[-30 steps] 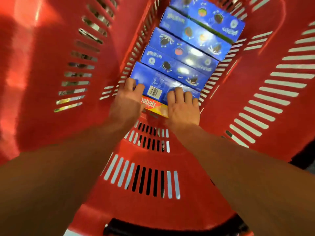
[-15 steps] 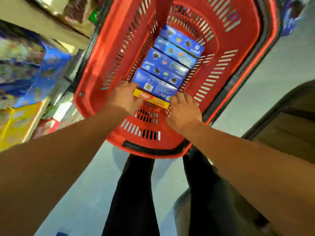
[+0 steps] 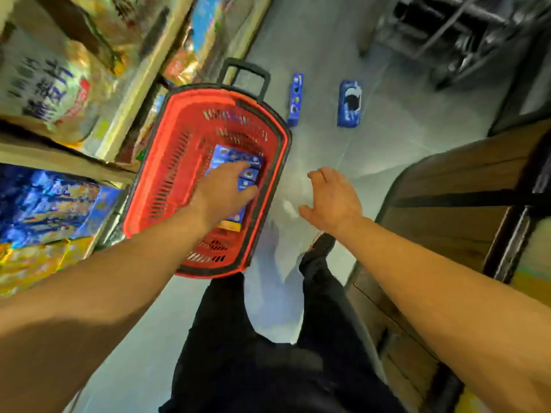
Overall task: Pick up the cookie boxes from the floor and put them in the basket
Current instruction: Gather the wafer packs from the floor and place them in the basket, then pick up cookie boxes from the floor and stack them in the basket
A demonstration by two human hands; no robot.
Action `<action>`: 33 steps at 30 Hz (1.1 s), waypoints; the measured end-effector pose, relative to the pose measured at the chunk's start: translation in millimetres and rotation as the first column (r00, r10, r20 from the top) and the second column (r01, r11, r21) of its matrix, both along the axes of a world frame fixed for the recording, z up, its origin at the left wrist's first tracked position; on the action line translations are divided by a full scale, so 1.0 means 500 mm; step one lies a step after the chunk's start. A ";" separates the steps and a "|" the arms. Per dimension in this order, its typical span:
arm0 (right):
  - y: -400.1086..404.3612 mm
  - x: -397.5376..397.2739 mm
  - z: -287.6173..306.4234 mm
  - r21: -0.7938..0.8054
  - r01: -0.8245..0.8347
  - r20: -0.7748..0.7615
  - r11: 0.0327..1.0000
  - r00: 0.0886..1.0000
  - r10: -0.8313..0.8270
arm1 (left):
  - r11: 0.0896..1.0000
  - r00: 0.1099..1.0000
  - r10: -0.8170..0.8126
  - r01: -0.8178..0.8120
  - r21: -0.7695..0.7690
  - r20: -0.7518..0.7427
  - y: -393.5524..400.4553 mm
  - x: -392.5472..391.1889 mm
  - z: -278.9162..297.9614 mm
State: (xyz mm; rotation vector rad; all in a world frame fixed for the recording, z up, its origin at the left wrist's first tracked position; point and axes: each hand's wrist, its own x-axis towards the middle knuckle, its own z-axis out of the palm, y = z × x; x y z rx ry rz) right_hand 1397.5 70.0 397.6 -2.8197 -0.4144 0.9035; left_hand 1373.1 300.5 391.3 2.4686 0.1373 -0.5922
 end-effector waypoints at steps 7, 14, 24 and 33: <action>-0.262 0.118 0.134 -0.022 0.025 0.102 0.999 0.995 -0.022 | 0.999 0.992 -0.048 0.047 0.018 0.118 -0.254 0.115 0.149; -0.378 0.196 0.186 0.005 0.099 0.187 0.995 0.977 -0.098 | 0.999 0.978 -0.045 0.040 0.028 0.205 -0.350 0.197 0.201; -0.416 0.408 0.154 -0.041 0.130 0.083 0.991 0.989 -0.126 | 0.996 0.994 0.056 -0.050 -0.070 0.099 -0.383 0.422 0.150; -0.360 0.739 0.048 -0.097 0.097 -0.004 0.991 0.995 -0.097 | 0.993 0.998 0.069 -0.069 -0.094 -0.005 -0.372 0.748 0.023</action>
